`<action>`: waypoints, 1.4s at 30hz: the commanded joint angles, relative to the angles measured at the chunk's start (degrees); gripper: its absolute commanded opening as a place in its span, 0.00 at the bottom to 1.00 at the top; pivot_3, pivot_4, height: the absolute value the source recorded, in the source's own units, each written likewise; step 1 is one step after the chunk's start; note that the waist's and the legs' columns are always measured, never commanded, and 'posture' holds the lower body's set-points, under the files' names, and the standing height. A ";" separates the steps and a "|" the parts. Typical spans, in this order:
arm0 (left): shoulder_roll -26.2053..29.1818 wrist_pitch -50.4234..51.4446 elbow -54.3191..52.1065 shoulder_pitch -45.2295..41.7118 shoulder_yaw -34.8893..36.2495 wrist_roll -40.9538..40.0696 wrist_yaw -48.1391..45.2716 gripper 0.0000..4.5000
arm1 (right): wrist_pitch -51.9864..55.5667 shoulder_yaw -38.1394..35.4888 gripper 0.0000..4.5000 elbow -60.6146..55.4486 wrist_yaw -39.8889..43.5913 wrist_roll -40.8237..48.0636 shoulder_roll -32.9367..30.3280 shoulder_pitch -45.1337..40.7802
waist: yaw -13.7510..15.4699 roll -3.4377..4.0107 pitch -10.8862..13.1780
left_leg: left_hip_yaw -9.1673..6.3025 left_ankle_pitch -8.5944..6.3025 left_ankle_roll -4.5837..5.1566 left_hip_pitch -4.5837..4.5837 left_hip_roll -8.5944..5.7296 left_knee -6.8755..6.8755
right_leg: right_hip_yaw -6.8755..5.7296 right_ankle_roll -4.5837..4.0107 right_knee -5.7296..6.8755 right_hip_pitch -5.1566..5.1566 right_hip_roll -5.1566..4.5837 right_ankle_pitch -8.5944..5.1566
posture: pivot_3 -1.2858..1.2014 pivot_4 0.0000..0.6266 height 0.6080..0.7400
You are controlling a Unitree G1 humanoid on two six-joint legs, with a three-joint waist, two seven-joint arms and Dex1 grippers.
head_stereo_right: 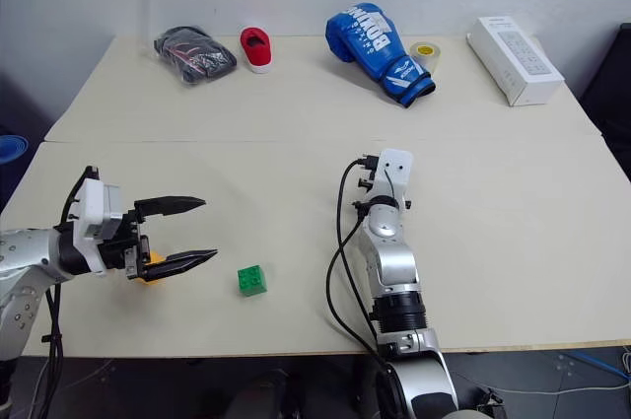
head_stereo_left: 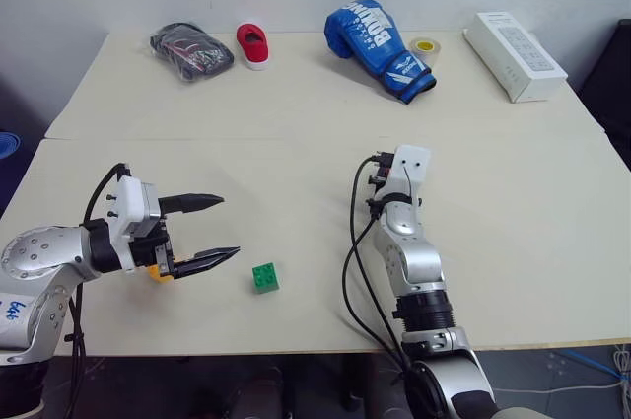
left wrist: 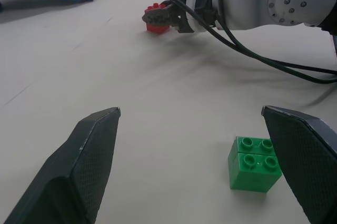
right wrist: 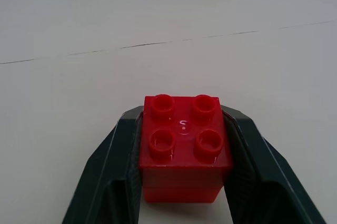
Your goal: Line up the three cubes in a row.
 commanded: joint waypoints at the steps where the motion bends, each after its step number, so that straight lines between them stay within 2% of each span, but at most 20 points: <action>1: 0.04 -0.01 -2.30 -0.51 0.59 -0.65 0.44 1.00 | 0.52 -1.82 0.33 -7.14 14.99 9.87 -3.87 0.89 | 0.04 0.00 0.00 | 0.00 0.00 0.00 0.00 0.02 0.00 | 0.02 0.00 0.00 0.00 0.02 0.00 | 0.52 0.24 1.00; 3: 0.21 0.02 -2.19 -0.23 0.93 -0.81 0.17 1.00 | 1.18 -1.95 0.33 -11.45 29.54 17.38 -9.63 1.99 | 0.24 0.00 0.01 | -0.02 0.00 0.00 -0.03 0.04 0.00 | 0.07 0.00 -0.05 0.00 0.09 0.00 | 0.52 0.24 1.00; 7: 0.91 1.04 -1.46 0.49 2.17 -3.12 -2.44 1.00 | 2.98 -0.66 0.33 -21.29 70.54 33.17 -30.61 6.99 | 1.46 0.11 0.09 | -0.01 -0.11 0.16 -0.08 0.06 0.02 | 0.20 0.03 -0.20 0.01 0.15 0.02 | 0.52 0.24 1.00; 9: 1.34 1.40 -1.17 0.31 1.91 -3.43 -3.60 1.00 | -1.62 1.12 0.33 -20.13 81.04 32.60 -36.60 8.35 | 1.60 0.06 0.07 | 0.00 -0.18 0.15 -0.08 0.17 0.06 | 0.20 0.04 -0.30 0.04 0.26 0.02 | 0.52 0.24 1.00; 12: 1.10 1.11 -0.58 -0.47 1.28 -4.14 -5.80 1.00 | -14.78 7.45 0.33 -12.97 96.74 24.66 -43.74 9.48 | 1.29 0.02 0.08 | 0.14 -0.27 0.02 0.26 0.41 0.08 | 0.18 0.03 -0.34 0.33 0.44 0.01 | 0.52 0.24 1.00; 15: 1.04 1.00 -0.05 -1.93 0.17 -4.37 -7.62 1.00 | -23.77 9.18 0.33 -3.40 105.03 23.83 -42.74 7.52 | 1.46 -0.02 0.10 | 0.15 -0.27 -0.03 0.35 0.44 0.09 | 0.17 0.02 -0.30 0.40 0.47 0.01 | 0.52 0.24 1.00; 25: 2.51 -0.91 1.03 -2.26 -2.88 -1.05 -11.36 1.00 | -35.64 11.82 0.33 20.51 107.83 16.87 -37.07 -3.00 | 1.65 0.06 0.15 | 0.01 -0.40 -0.16 0.20 0.53 0.68 | 0.11 -0.07 -0.09 0.38 0.43 -0.04 | 0.52 0.24 1.00; 32: 3.39 -0.56 0.36 0.02 -0.98 -0.83 -11.47 1.00 | -37.82 11.50 0.33 25.68 108.56 16.08 -36.13 -4.81 | 1.46 0.13 0.19 | -0.02 -0.50 -0.09 0.11 0.54 0.85 | 0.09 -0.07 -0.05 0.37 0.39 -0.04 | 0.52 0.24 1.00; 35: 3.69 -0.60 0.35 0.57 -0.44 -0.88 -11.35 1.00 | -36.69 11.60 0.56 25.89 109.20 16.46 -36.18 -5.18 | 1.45 0.15 0.20 | -0.02 -0.51 -0.10 0.12 0.56 0.85 | 0.08 -0.08 -0.04 0.37 0.39 -0.04 | 0.52 0.24 1.00; 37: 3.84 -0.66 0.40 0.79 -0.11 -0.85 -11.26 1.00 | -37.97 11.89 0.67 25.75 109.34 16.73 -36.40 -5.16 | 1.45 0.15 0.21 | -0.01 -0.51 -0.10 0.12 0.56 0.85 | 0.09 -0.08 -0.04 0.37 0.39 -0.04 | 0.52 0.24 1.00; 41: 5.04 -1.64 2.30 3.60 4.38 -0.53 -11.90 1.00 | -34.89 9.48 0.97 17.54 109.35 21.09 -39.80 -3.48 | 1.46 0.24 0.26 | -0.02 -0.52 -0.11 0.12 0.56 0.85 | 0.09 -0.08 -0.05 0.37 0.39 -0.04 | 0.52 0.24 1.00; 42: 5.25 -1.81 2.60 4.22 5.28 -0.50 -11.98 1.00 | -34.08 9.18 0.99 16.02 109.35 21.84 -40.58 -2.97 | 1.47 0.32 0.30 | -0.02 -0.52 -0.11 0.12 0.56 0.85 | 0.10 -0.08 -0.05 0.36 0.39 -0.04 | 0.52 0.24 1.00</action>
